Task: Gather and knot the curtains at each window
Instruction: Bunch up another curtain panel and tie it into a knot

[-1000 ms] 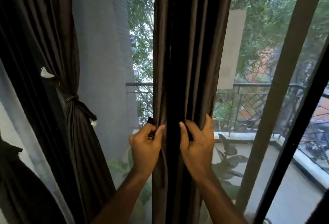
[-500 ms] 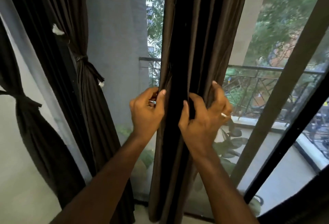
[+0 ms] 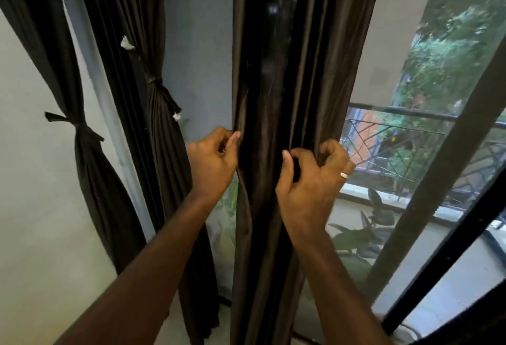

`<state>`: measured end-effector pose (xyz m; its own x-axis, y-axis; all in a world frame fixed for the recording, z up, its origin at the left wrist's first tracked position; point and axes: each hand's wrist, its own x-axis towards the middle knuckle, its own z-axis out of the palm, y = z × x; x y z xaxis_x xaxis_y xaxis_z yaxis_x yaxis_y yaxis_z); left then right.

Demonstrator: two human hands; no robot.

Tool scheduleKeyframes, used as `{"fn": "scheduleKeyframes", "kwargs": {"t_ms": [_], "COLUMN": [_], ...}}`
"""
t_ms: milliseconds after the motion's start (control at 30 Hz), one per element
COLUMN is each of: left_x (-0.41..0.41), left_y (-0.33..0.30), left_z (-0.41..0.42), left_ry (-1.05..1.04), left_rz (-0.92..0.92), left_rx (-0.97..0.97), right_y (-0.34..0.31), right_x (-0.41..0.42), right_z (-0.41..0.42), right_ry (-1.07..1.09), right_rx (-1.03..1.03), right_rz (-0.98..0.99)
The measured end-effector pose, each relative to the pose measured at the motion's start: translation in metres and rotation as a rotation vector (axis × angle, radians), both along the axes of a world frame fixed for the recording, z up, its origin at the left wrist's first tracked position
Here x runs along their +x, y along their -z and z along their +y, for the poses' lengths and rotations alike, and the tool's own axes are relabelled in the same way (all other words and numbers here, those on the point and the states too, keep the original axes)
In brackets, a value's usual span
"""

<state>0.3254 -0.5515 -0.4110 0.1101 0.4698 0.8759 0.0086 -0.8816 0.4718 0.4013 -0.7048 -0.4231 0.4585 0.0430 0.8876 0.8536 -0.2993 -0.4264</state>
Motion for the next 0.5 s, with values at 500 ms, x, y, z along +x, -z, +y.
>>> {"fn": "scheduleKeyframes", "kwargs": {"t_ms": [500], "left_x": [-0.003], "left_y": [0.009], "left_z": [-0.003], "left_ry": [0.146], "left_rz": [0.093], "left_rx": [0.097], "right_y": [-0.005], "right_x": [-0.006], "right_z": [-0.001], "right_ry": [0.121], "right_rx": [0.186], "right_rz": [0.149]}}
